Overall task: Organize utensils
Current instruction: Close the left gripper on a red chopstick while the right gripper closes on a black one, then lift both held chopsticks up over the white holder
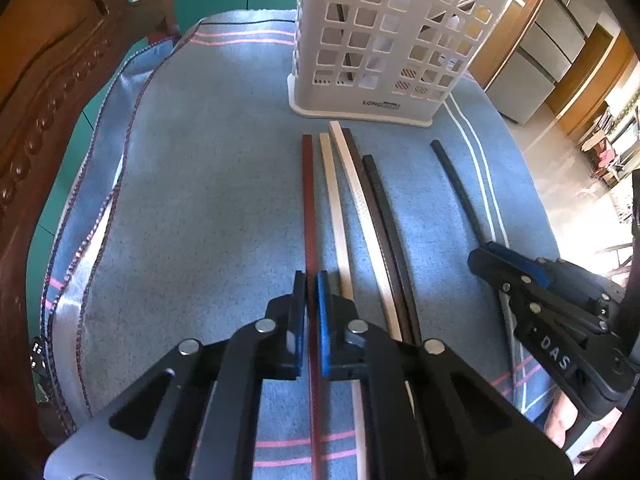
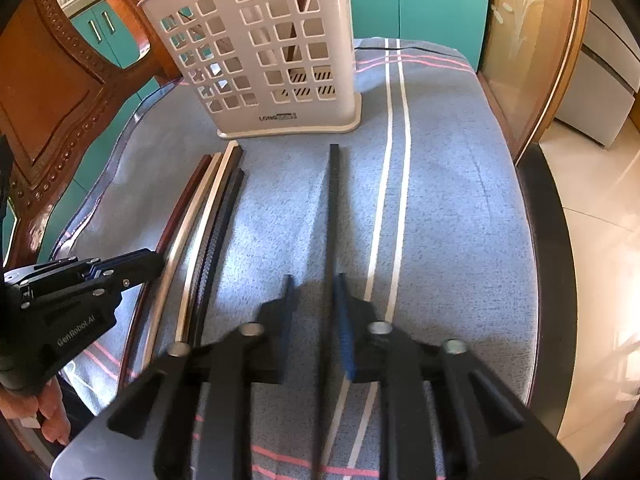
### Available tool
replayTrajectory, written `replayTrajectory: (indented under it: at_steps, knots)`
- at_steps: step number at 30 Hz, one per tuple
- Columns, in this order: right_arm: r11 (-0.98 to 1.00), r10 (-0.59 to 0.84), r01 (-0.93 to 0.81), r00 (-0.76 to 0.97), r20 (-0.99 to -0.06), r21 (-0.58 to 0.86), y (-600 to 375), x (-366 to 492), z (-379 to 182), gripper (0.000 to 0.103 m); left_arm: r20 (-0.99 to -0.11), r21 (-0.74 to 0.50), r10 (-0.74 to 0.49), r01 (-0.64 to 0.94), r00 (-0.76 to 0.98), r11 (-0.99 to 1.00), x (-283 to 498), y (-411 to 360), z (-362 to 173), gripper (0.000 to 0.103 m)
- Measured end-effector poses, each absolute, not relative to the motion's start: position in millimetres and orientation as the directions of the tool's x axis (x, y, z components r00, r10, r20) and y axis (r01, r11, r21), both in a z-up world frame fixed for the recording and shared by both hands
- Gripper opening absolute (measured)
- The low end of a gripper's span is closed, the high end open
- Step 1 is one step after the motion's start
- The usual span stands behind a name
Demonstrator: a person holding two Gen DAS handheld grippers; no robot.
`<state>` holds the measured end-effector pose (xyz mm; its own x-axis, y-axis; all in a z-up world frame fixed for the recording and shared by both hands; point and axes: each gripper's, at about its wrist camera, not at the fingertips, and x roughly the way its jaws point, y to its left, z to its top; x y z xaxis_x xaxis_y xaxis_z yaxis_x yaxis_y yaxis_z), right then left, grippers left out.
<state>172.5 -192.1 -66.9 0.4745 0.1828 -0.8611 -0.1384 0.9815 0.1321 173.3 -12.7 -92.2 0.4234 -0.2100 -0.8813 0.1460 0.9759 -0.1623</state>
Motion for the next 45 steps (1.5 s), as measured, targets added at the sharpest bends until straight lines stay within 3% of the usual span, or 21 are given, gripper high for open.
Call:
replayTrajectory:
  at_steps: [7, 10, 15, 24, 29, 39, 45]
  knots:
    - [0.977, 0.18, -0.187, 0.469, -0.865, 0.102, -178, 171, -65, 0.008, -0.879, -0.197, -0.233, 0.128, 0.415, 0.972, 175, 1, -94, 0.007]
    - [0.98, 0.166, -0.176, 0.47, -0.867, 0.092, -177, 175, -64, 0.015, -0.881, -0.203, -0.235, 0.121, 0.411, 0.972, 187, 4, -94, 0.008]
    - [0.985, 0.097, -0.171, 0.469, -0.878, 0.017, -170, 196, -62, 0.016, -0.897, -0.192, -0.228, 0.129, 0.38, 0.973, 221, 1, -91, 0.01]
    - [0.984, 0.092, -0.18, 0.413, -0.906, 0.018, -164, 253, -65, 0.018, -0.908, -0.087, -0.139, 0.145, 0.396, 0.986, 256, -13, -89, 0.014]
    - [0.979, 0.125, -0.199, 0.426, -0.896, 0.042, -163, 251, -64, 0.007, -0.896, -0.09, -0.132, 0.118, 0.425, 0.989, 253, -21, -84, 0.007]
    - [0.964, 0.249, -0.231, 0.595, -0.764, 0.134, -198, 198, 9, 0.007, -0.799, -0.099, -0.189, 0.185, 0.571, 0.978, 190, -27, -25, 0.007]
    - [0.957, 0.291, -0.215, 0.703, -0.649, 0.197, -225, 157, 64, 0.007, -0.662, -0.133, -0.264, 0.236, 0.701, 0.963, 130, -26, 53, 0.007]
